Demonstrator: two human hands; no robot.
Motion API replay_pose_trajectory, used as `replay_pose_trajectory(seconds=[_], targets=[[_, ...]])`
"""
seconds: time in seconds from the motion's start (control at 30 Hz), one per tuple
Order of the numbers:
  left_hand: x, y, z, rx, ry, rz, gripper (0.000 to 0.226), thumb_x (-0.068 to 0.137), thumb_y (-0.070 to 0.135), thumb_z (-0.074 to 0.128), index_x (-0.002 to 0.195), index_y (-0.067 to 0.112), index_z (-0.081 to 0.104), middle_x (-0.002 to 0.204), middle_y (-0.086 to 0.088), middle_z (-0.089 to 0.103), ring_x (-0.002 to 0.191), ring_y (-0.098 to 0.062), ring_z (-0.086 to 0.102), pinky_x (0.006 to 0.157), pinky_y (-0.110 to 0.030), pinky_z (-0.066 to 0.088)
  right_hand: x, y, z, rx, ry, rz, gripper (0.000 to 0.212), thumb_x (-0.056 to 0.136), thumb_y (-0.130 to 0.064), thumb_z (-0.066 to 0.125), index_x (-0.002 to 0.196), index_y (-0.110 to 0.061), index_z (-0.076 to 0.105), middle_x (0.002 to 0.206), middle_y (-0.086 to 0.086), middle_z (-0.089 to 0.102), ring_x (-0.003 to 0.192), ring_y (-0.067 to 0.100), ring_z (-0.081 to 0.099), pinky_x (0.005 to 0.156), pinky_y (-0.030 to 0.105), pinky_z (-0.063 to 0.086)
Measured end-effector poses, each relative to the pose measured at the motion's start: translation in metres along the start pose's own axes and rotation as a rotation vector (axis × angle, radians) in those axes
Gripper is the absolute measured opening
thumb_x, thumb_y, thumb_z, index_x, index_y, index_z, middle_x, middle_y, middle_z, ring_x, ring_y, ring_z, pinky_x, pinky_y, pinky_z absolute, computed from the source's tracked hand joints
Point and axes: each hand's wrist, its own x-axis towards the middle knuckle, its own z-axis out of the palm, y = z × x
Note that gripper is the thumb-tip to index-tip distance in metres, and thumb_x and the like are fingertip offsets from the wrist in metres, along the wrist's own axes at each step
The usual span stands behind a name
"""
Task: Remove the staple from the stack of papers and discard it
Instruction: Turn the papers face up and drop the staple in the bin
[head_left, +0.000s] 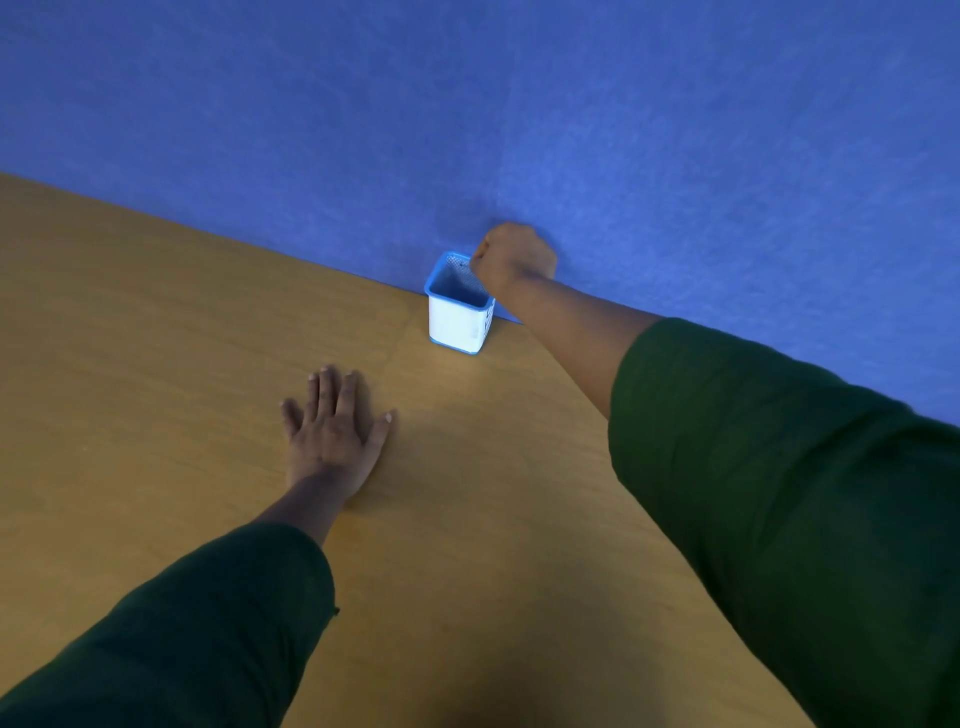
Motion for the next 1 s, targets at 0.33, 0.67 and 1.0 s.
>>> replay_pose_trajectory(seconds=[0.33, 0.67, 1.0], targets=[[0.002, -0.002, 0.0, 0.001, -0.013, -0.003, 0.08, 0.084, 0.069, 0.018, 0.149, 0.024, 0.013, 0.161, -0.005, 0.005, 0.148, -0.021, 0.001, 0.115, -0.052, 0.003, -0.008, 0.005, -0.013, 0.011, 0.006, -0.023, 0.026, 0.088, -0.014, 0.045, 0.102, -0.016, 0.067, 0.109, 0.002, 0.068, 0.098, 0.023, 0.064, 0.067, 0.025, 0.043], [-0.005, 0.029, -0.03, 0.279, -0.164, -0.085, 0.07, 0.093, 0.054, 0.016, 0.149, 0.013, 0.018, 0.158, -0.008, 0.016, 0.143, -0.029, 0.016, 0.113, -0.063, 0.0, -0.063, 0.062, -0.047, 0.036, 0.068, -0.009, 0.022, 0.085, -0.021, 0.048, 0.092, -0.018, 0.068, 0.104, 0.004, 0.069, 0.095, 0.027, 0.064, 0.072, 0.029, 0.047], [-0.067, 0.156, -0.04, 0.163, -0.18, 0.129, 0.049, 0.095, 0.037, 0.032, 0.137, 0.014, 0.037, 0.139, -0.01, 0.046, 0.133, -0.027, 0.034, 0.113, -0.054, 0.017, -0.139, 0.171, -0.075, 0.114, 0.09, 0.193, 0.018, 0.084, -0.025, 0.053, 0.087, -0.019, 0.069, 0.099, 0.004, 0.071, 0.093, 0.028, 0.065, 0.069, 0.026, 0.045]])
